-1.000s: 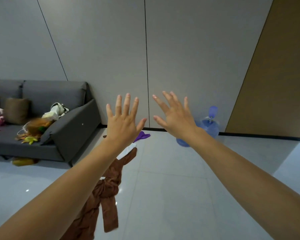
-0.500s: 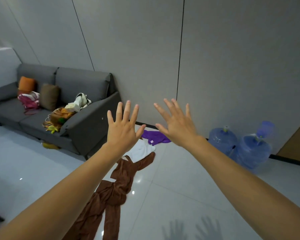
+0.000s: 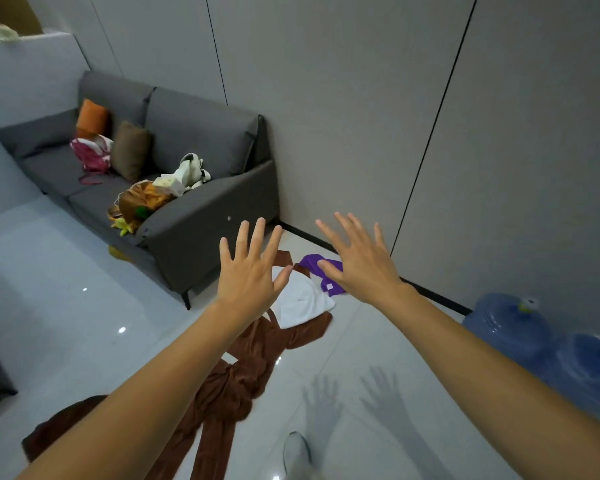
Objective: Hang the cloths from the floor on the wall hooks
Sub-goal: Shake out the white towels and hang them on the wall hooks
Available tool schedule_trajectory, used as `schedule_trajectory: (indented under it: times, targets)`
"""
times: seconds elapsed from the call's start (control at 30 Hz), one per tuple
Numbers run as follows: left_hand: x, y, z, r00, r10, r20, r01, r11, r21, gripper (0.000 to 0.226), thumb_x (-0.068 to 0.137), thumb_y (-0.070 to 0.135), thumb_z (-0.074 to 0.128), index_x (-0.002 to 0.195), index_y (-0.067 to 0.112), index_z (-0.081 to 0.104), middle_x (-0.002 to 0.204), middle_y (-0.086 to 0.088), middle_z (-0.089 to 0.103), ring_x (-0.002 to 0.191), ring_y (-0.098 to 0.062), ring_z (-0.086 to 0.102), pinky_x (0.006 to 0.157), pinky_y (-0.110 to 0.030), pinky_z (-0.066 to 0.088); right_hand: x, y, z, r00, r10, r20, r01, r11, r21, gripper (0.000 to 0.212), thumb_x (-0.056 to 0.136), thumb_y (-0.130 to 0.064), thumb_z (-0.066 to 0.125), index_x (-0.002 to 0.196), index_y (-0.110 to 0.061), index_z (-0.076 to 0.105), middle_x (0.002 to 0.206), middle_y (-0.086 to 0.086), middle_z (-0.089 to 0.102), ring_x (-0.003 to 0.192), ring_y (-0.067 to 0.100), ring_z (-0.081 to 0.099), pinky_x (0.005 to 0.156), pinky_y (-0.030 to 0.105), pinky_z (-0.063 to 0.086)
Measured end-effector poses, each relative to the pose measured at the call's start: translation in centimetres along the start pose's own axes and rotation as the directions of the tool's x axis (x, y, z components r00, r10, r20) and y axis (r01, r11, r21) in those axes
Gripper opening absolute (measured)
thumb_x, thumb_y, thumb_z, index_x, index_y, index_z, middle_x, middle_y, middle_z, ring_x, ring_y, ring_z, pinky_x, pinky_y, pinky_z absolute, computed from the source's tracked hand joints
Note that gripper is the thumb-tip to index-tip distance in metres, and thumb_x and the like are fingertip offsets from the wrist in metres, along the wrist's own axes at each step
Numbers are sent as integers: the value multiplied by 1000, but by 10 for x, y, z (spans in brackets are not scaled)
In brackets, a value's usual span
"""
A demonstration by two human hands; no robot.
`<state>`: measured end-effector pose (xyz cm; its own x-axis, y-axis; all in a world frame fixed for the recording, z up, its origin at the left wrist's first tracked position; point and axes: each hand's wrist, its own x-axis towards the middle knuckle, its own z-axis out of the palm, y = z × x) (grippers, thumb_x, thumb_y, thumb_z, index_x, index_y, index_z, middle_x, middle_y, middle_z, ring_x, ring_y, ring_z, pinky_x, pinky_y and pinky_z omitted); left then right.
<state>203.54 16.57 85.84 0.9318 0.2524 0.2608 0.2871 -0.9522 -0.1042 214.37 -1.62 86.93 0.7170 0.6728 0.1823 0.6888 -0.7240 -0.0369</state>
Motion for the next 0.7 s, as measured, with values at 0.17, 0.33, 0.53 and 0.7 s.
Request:
schedule_trajectory:
  times: [0.17,0.33,0.53,0.7]
  targets:
    - [75,-21,42,999,-36,30,36,999,-16,74,91,65,20,154,26,15,162,-8,11,148,-34,7,115,-58,7,79,31,28,997,30,67,-33,998,46,73,97,-59,36,153,-39,-5,164,3,1,151,25,-2,119,57,3]
    - [137,-22,76,994,-64,87,67,997,-28,74,91,66,21,154,27,16,162,-8,11,148,-34,7,115,-57,4,146,52,51,995,-4,100,0,999,41,72,97,-59,37,153,-39,-4,164,3,2,151,25,-1,119,56,4]
    - [192,-9,109,978,-67,199,61,997,37,78,86,67,4,154,29,-1,163,-5,-5,149,-32,-6,116,-57,0,205,89,93,990,-29,140,23,999,42,72,96,-61,34,153,-39,-4,164,2,2,151,25,2,117,56,5]
    - [244,7,140,956,-145,256,135,989,56,79,83,66,0,154,30,-3,162,-5,-7,148,-32,-8,118,-57,1,261,136,129,979,-104,178,94,994,64,73,95,-62,32,153,-38,-5,164,2,2,151,26,2,117,57,6]
